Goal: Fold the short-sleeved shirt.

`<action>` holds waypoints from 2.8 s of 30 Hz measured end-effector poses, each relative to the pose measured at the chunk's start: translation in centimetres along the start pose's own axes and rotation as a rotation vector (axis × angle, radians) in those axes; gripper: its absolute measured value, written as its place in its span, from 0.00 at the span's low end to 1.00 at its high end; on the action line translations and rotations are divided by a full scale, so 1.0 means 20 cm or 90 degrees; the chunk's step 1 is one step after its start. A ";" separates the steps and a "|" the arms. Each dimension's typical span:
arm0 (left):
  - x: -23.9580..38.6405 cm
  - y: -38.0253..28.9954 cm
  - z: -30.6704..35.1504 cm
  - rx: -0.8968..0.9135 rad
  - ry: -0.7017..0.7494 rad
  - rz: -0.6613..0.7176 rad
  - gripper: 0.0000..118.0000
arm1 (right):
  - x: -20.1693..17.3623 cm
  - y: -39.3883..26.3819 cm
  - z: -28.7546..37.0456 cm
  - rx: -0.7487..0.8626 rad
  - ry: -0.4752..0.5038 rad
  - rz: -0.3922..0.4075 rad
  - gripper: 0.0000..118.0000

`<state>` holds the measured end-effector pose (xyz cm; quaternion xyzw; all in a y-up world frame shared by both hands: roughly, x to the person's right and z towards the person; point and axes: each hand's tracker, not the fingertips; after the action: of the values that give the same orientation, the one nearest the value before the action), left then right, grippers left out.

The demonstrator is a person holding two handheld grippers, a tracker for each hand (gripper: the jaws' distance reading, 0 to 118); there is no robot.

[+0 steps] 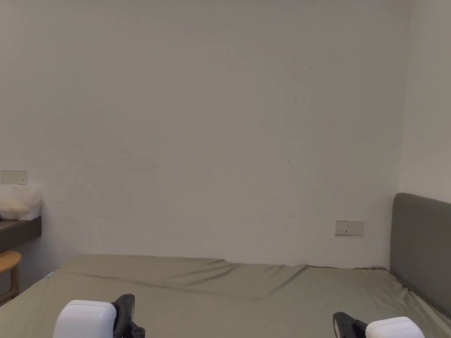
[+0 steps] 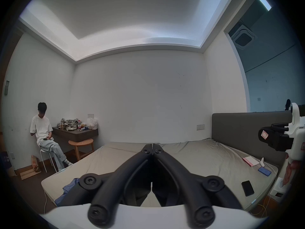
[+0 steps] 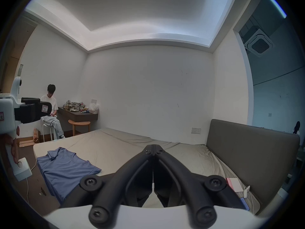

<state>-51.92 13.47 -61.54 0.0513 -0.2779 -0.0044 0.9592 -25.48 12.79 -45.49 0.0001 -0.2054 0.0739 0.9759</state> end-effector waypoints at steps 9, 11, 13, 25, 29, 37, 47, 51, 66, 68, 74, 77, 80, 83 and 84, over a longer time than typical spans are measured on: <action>-0.02 -0.01 -0.01 -0.003 0.008 0.001 0.01 | -0.01 -0.01 0.00 0.000 0.006 0.000 0.07; -0.02 -0.01 -0.01 -0.002 0.010 0.001 0.01 | 0.00 -0.01 0.00 0.002 0.005 -0.001 0.07; -0.02 -0.01 -0.01 -0.002 0.010 0.003 0.01 | 0.00 0.00 -0.01 0.002 0.001 0.000 0.07; -0.02 -0.02 -0.01 -0.007 0.012 0.007 0.01 | 0.01 -0.03 -0.03 -0.008 -0.004 -0.006 0.07; -0.03 -0.03 -0.02 -0.009 0.012 0.005 0.01 | 0.01 -0.03 -0.03 -0.006 -0.005 -0.007 0.07; -0.03 -0.03 -0.03 -0.012 0.012 0.002 0.01 | 0.04 -0.03 -0.04 -0.010 -0.004 -0.015 0.07; -0.06 -0.05 -0.04 -0.013 0.011 -0.001 0.01 | 0.02 -0.03 -0.06 -0.011 -0.002 -0.014 0.07; -0.14 -0.11 -0.07 -0.050 0.031 -0.023 0.06 | -0.04 -0.05 -0.10 -0.012 0.018 -0.005 0.07; -0.79 -1.35 -0.72 -0.494 0.133 0.092 0.94 | -0.51 -0.30 -0.72 -0.121 0.172 0.033 0.07; -0.82 -1.54 -0.85 -0.522 0.133 0.112 0.94 | -0.55 -0.35 -0.80 -0.139 0.181 0.046 0.07; -0.87 -2.00 -1.12 -0.636 0.173 0.137 0.94 | -0.58 -0.51 -0.99 -0.198 0.198 0.044 0.07; -0.91 -1.96 -1.17 -0.624 0.164 0.160 0.95 | -0.56 -0.58 -1.03 -0.216 0.187 0.044 0.07; -0.97 -1.94 -1.24 -0.651 0.152 0.148 0.71 | -0.53 -0.67 -1.08 -0.254 0.182 0.024 0.07; -1.00 -1.87 -1.26 -0.626 0.144 0.145 0.04 | -0.49 -0.72 -1.08 -0.270 0.178 0.000 0.07; -1.01 -1.85 -1.26 -0.612 0.185 0.110 0.04 | -0.47 -0.73 -1.07 -0.274 0.176 -0.008 0.07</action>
<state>-54.84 -20.17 -97.20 -0.4190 -0.1114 -0.0448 0.9000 -23.33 -2.42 -68.32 -0.2166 -0.0810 0.0213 0.9727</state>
